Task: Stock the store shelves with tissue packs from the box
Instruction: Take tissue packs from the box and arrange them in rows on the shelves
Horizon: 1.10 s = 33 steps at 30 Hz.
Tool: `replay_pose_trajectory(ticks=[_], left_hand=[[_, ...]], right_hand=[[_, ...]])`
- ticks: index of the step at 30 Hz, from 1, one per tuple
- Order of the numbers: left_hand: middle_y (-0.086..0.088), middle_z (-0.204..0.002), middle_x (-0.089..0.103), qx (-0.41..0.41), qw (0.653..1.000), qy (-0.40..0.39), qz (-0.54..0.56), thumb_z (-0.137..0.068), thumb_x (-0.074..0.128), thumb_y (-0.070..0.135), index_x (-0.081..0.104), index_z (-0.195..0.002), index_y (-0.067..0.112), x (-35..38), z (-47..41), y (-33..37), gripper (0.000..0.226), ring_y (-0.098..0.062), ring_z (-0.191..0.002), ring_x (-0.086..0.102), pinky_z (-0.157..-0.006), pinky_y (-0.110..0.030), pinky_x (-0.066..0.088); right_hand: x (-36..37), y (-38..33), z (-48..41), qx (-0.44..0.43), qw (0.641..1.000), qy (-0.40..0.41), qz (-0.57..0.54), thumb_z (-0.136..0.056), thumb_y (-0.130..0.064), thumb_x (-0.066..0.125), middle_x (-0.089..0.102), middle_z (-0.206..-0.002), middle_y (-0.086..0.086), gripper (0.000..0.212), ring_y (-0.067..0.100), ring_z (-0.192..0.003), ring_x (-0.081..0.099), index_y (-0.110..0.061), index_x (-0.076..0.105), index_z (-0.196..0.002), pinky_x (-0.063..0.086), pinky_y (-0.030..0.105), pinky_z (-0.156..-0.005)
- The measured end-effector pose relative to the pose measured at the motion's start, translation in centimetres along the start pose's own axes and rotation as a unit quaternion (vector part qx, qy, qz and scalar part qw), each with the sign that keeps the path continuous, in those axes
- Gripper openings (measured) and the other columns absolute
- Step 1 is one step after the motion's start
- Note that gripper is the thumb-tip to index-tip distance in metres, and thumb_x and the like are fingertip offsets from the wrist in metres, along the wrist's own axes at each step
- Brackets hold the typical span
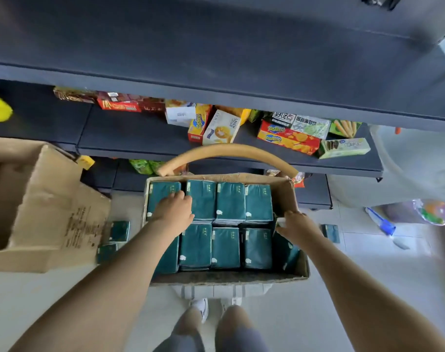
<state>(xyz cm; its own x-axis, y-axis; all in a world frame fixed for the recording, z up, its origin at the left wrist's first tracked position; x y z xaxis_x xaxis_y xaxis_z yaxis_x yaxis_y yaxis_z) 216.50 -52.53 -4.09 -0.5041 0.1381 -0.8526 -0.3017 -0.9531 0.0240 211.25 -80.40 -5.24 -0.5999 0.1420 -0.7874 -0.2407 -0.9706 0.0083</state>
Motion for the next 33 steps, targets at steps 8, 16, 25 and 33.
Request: replay_pose_trajectory(ticks=[8, 16, 25, 33], left_hand=[[-0.008, -0.122, 0.050, 0.003, 0.999, -0.028, 0.021, -0.097, 0.046, 0.035, 0.050, -0.117, 0.009, 4.3, -1.6, 1.5, 0.033, -0.025, -0.115, 0.049, -0.087, -0.033, 0.042], [-0.008, -0.121, 0.052, -0.010, 0.997, -0.015, 0.071, -0.096, 0.048, 0.037, 0.051, -0.120, 0.008, 5.1, -3.6, 3.5, 0.037, -0.025, -0.113, 0.050, -0.088, -0.034, 0.044], [-0.012, -0.114, 0.056, -0.038, 0.992, 0.008, 0.122, -0.094, 0.053, 0.036, 0.053, -0.113, 0.003, 3.6, -6.7, 5.6, 0.037, -0.029, -0.104, 0.054, -0.083, -0.036, 0.046], [-0.013, -0.132, 0.046, -0.042, 0.985, 0.044, 0.164, -0.091, 0.060, 0.030, 0.048, -0.128, 0.003, 2.0, -11.0, 6.9, 0.047, -0.031, -0.116, 0.049, -0.090, -0.039, 0.043]], right_hand=[[6.4, 3.0, -1.1, 0.030, 0.996, -0.002, 0.079, -0.091, -0.041, 0.056, 0.050, -0.129, 0.009, 0.049, 0.025, -0.120, 0.042, -0.009, 0.051, -0.128, 0.042, 0.034, -0.096], [8.1, 3.5, -1.5, 0.107, 0.994, 0.011, -0.018, -0.090, -0.033, 0.060, 0.046, -0.130, 0.011, 0.044, 0.028, -0.120, 0.041, -0.011, 0.051, -0.127, 0.040, 0.034, -0.097], [6.3, 7.4, -0.4, 0.168, 0.884, 0.011, -0.436, -0.085, -0.025, 0.068, 0.063, -0.104, 0.011, 0.038, 0.020, -0.083, 0.059, -0.006, 0.056, -0.115, 0.047, 0.027, -0.062], [7.6, 8.5, 0.0, 0.215, 0.740, 0.021, -0.637, -0.084, -0.025, 0.070, 0.064, -0.098, 0.020, 0.032, 0.033, -0.092, 0.064, -0.003, 0.058, -0.104, 0.055, 0.041, -0.080]])
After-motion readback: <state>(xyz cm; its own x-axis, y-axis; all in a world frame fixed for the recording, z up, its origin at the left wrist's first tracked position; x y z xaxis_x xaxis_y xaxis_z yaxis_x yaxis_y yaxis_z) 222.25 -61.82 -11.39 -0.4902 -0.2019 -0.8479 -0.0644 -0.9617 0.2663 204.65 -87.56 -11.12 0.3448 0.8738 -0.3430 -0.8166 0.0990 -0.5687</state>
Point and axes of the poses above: each hand's wrist, its own z-axis away from the middle knuckle, its own x-axis out of the palm, y = z × x, the point moved 6 cm from there along -z, towards the middle knuckle
